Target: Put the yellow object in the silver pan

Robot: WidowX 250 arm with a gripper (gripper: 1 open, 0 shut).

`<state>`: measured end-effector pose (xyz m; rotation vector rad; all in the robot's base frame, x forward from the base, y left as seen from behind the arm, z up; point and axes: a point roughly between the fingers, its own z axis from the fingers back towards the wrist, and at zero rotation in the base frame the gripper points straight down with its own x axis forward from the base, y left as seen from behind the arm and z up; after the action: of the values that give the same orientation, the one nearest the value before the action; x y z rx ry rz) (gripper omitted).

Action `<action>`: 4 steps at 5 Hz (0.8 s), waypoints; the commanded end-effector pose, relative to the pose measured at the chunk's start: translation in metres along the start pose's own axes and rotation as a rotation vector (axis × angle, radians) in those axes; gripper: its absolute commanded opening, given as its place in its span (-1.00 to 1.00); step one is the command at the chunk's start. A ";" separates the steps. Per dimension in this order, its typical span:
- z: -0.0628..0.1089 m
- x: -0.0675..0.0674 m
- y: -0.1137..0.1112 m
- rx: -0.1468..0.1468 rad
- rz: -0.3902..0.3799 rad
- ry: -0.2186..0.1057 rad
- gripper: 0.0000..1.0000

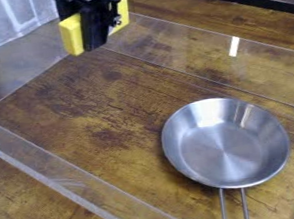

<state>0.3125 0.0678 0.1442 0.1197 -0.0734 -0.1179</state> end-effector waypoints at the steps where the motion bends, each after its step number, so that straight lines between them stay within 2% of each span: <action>1: 0.015 -0.012 -0.021 0.010 -0.025 -0.068 -1.00; 2: 0.016 -0.019 -0.041 0.007 -0.052 -0.095 -1.00; 3: 0.015 -0.021 -0.060 0.000 -0.076 -0.109 -1.00; 4: 0.021 -0.020 -0.083 -0.006 -0.105 -0.119 -1.00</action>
<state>0.2810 -0.0142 0.1337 0.1055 -0.1147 -0.2372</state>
